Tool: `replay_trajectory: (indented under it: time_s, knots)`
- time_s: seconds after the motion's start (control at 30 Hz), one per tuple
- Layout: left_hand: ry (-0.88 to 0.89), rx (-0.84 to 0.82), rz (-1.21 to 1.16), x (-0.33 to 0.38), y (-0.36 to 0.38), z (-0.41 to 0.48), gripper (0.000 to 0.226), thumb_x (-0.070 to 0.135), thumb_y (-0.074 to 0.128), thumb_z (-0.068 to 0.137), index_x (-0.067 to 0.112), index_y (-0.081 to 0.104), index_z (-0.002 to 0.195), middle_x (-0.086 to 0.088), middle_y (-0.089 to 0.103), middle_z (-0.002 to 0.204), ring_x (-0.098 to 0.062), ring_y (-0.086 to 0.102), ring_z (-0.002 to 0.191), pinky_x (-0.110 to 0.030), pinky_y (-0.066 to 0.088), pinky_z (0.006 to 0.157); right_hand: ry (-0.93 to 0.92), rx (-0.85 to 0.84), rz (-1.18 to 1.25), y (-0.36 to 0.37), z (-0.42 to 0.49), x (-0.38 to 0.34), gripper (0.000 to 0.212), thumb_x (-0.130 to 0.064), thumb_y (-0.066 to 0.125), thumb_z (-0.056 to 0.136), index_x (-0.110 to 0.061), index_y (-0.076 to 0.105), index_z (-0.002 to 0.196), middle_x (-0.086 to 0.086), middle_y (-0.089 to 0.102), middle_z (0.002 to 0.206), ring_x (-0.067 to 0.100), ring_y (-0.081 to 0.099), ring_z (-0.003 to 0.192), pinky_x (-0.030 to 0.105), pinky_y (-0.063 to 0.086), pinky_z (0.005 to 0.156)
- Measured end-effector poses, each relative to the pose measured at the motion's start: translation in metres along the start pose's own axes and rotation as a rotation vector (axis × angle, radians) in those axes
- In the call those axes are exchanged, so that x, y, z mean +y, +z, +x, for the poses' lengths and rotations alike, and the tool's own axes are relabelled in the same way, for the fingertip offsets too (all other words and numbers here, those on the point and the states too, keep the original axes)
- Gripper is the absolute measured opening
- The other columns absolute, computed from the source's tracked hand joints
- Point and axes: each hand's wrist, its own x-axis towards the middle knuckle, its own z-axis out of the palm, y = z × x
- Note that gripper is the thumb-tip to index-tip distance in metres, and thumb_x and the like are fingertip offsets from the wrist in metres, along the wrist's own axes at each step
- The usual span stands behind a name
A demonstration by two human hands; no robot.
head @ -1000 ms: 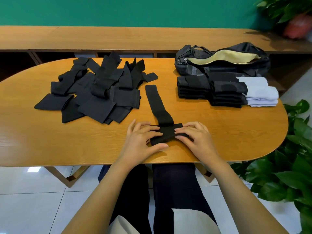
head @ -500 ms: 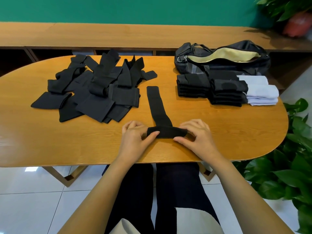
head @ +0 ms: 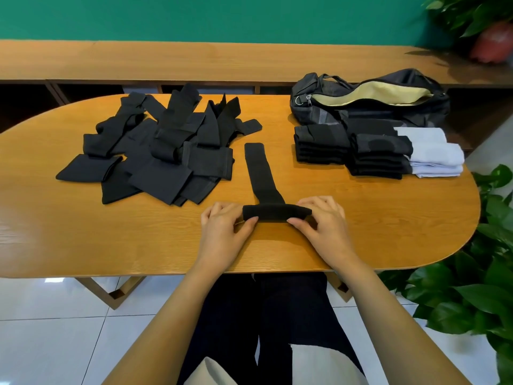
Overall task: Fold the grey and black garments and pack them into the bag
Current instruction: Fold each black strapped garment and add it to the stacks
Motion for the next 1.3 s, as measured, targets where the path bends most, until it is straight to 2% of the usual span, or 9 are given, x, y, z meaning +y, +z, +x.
replay_trajectory:
  time_s: [0.1, 0.17, 0.33, 0.57, 0.7, 0.8, 0.9, 1.07, 1.3]
  knots:
    - [-0.045, 0.039, -0.032, 0.0003, -0.0006, -0.0005, 0.004, 0.029, 0.065, 0.091, 0.026, 0.062, 0.090, 0.013, 0.057, 0.086, -0.002, 0.043, 0.093, -0.030, 0.024, 0.099, 0.057, -0.003, 0.020, 0.0019, 0.0000, 0.0024, 0.031, -0.045, 0.056, 0.089, -0.018, 0.068, 0.099, -0.009, 0.056, 0.097, 0.003, 0.037, 0.100, 0.034, 0.032, 0.098]
    - [-0.089, 0.070, -0.045, 0.0012, -0.0002, -0.0008, 0.007, 0.029, 0.067, 0.090, 0.027, 0.063, 0.095, 0.017, 0.052, 0.083, 0.000, 0.041, 0.090, -0.030, 0.023, 0.102, 0.115, 0.023, 0.021, 0.0027, 0.0001, 0.0031, 0.031, -0.049, 0.060, 0.086, -0.019, 0.063, 0.094, -0.009, 0.054, 0.091, 0.011, 0.041, 0.101, 0.033, 0.035, 0.091]
    - [-0.128, 0.095, -0.042, 0.0010, -0.0001, 0.0010, 0.031, 0.031, 0.070, 0.086, 0.027, 0.063, 0.115, 0.016, 0.058, 0.078, -0.008, 0.051, 0.093, -0.036, 0.025, 0.105, 0.161, 0.027, 0.025, 0.0029, 0.0016, 0.0024, 0.056, -0.069, 0.047, 0.075, -0.024, 0.063, 0.104, -0.014, 0.057, 0.084, 0.017, 0.052, 0.098, 0.033, 0.034, 0.095]
    - [-0.187, 0.112, -0.067, 0.0018, -0.0001, 0.0006, 0.049, 0.031, 0.074, 0.082, 0.032, 0.048, 0.123, 0.013, 0.060, 0.079, -0.004, 0.054, 0.094, -0.033, 0.024, 0.102, 0.155, 0.020, 0.008, 0.0032, 0.0047, 0.0004, 0.037, -0.047, 0.067, 0.084, -0.025, 0.059, 0.112, -0.021, 0.050, 0.080, 0.007, 0.049, 0.090, 0.033, 0.034, 0.098]
    - [-0.186, 0.100, -0.018, 0.0020, 0.0005, 0.0010, 0.043, 0.028, 0.074, 0.081, 0.032, 0.051, 0.118, 0.012, 0.056, 0.085, -0.004, 0.049, 0.093, -0.036, 0.030, 0.100, 0.174, 0.012, 0.057, 0.0057, 0.0069, 0.0025, 0.052, -0.049, 0.070, 0.079, -0.025, 0.048, 0.119, -0.018, 0.055, 0.096, 0.004, 0.049, 0.095, 0.030, 0.033, 0.095]
    - [-0.116, 0.078, 0.030, 0.0009, 0.0003, 0.0001, 0.037, 0.035, 0.072, 0.081, 0.032, 0.058, 0.115, 0.016, 0.053, 0.107, -0.001, 0.040, 0.105, -0.037, 0.030, 0.099, 0.120, -0.008, -0.023, 0.0052, 0.0060, 0.0032, 0.055, -0.052, 0.061, 0.086, -0.027, 0.046, 0.133, -0.013, 0.052, 0.125, 0.007, 0.040, 0.119, 0.028, 0.027, 0.098]
    - [-0.013, -0.014, 0.048, 0.0012, -0.0003, 0.0006, 0.046, 0.049, 0.073, 0.077, 0.035, 0.061, 0.119, 0.017, 0.050, 0.129, -0.004, 0.036, 0.123, -0.037, 0.020, 0.107, 0.019, -0.058, -0.078, 0.0042, 0.0044, 0.0026, 0.047, -0.055, 0.044, 0.096, -0.034, 0.047, 0.138, -0.017, 0.043, 0.145, 0.005, 0.026, 0.137, 0.032, 0.017, 0.110]
    - [0.016, -0.129, 0.120, 0.0038, -0.0007, -0.0002, 0.057, 0.057, 0.071, 0.075, 0.036, 0.060, 0.127, 0.020, 0.051, 0.137, -0.006, 0.030, 0.138, -0.049, 0.000, 0.119, 0.012, -0.143, -0.113, 0.0074, 0.0028, 0.0018, 0.055, -0.060, 0.022, 0.094, -0.038, 0.057, 0.130, -0.020, 0.050, 0.140, 0.002, 0.025, 0.140, 0.037, 0.006, 0.117]
    - [0.016, -0.106, 0.105, 0.0025, 0.0001, -0.0002, 0.050, 0.064, 0.046, 0.085, 0.035, 0.065, 0.120, 0.018, 0.057, 0.131, -0.008, 0.037, 0.132, -0.050, 0.004, 0.118, -0.022, -0.135, -0.049, 0.0047, 0.0010, 0.0023, 0.056, -0.074, 0.040, 0.080, -0.042, 0.062, 0.121, -0.030, 0.048, 0.129, -0.006, 0.025, 0.131, 0.035, 0.007, 0.116]
